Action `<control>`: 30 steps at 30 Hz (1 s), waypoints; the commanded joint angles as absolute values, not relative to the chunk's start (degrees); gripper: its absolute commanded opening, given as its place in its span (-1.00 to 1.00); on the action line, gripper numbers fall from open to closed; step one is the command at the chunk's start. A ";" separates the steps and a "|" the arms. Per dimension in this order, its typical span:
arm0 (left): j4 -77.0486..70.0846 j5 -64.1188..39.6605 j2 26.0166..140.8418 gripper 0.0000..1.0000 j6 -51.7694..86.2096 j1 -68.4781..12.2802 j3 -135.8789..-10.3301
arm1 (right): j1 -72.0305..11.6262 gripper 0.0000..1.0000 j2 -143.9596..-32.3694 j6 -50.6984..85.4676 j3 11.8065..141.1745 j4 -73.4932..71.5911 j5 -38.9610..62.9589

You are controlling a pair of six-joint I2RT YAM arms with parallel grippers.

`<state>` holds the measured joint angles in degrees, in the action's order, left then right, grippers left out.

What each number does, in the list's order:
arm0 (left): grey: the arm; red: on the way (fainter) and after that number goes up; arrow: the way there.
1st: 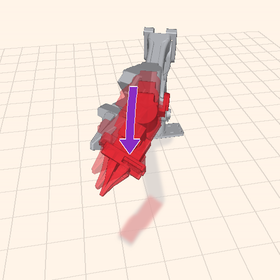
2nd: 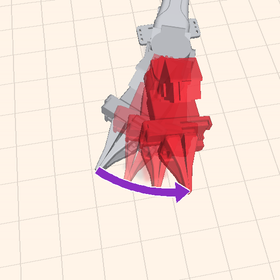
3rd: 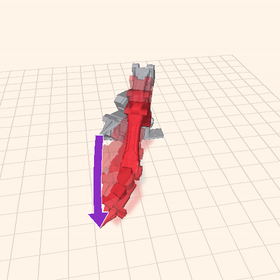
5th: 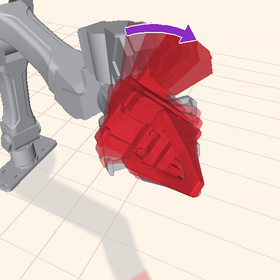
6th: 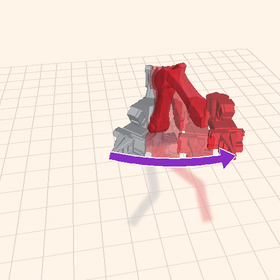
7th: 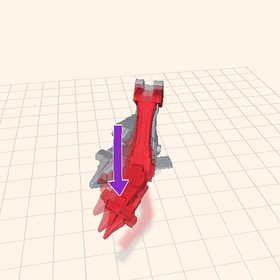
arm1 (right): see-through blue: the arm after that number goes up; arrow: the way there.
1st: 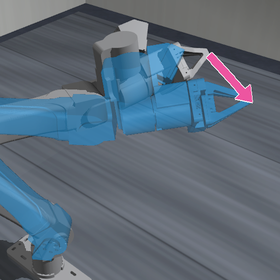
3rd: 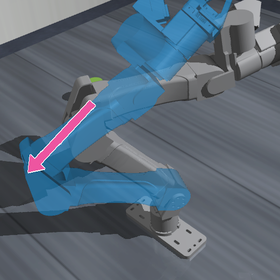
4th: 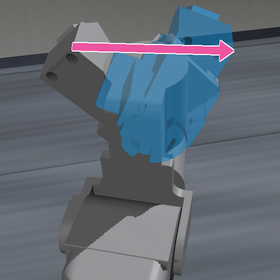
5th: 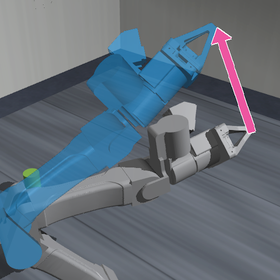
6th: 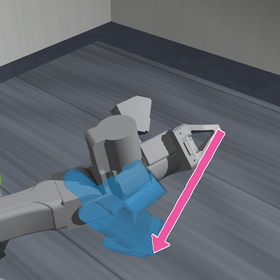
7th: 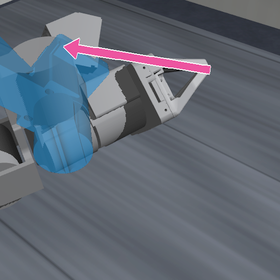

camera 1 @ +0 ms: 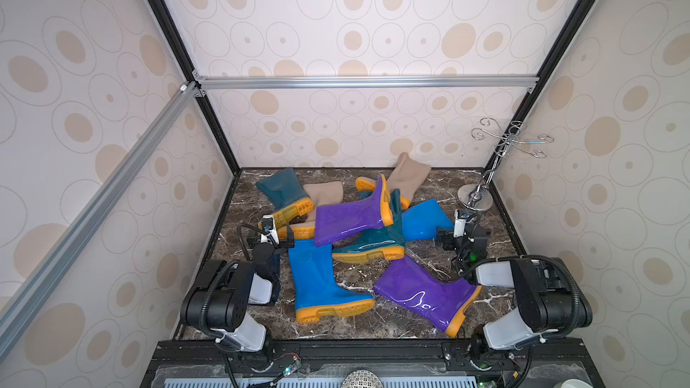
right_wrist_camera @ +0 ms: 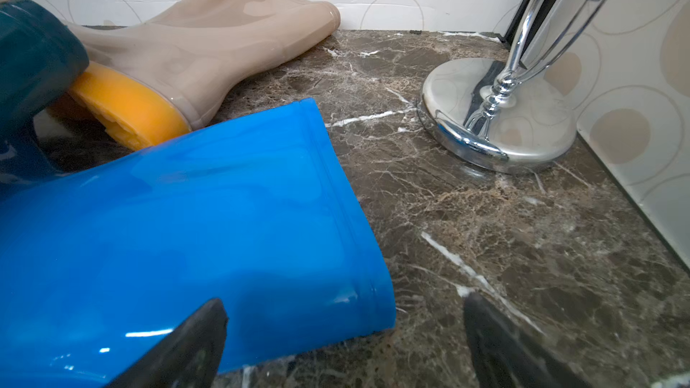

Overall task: Match and arrange rain boots in pairs
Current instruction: Pick up the rain boot from the rain pile shoes.

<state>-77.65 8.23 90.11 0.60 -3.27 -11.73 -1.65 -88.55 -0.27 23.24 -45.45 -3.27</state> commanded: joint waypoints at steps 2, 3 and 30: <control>-78.76 6.51 90.36 1.00 -0.51 -3.08 -12.23 | -2.10 1.00 -88.11 -0.58 24.24 -45.46 -3.76; -78.84 6.54 90.43 1.00 -0.53 -3.09 -12.22 | -2.05 1.00 -88.15 -0.61 24.15 -45.44 -3.75; -51.73 8.69 64.80 1.00 7.28 -2.49 -16.94 | -2.06 0.90 -59.60 1.74 27.45 -19.83 -3.64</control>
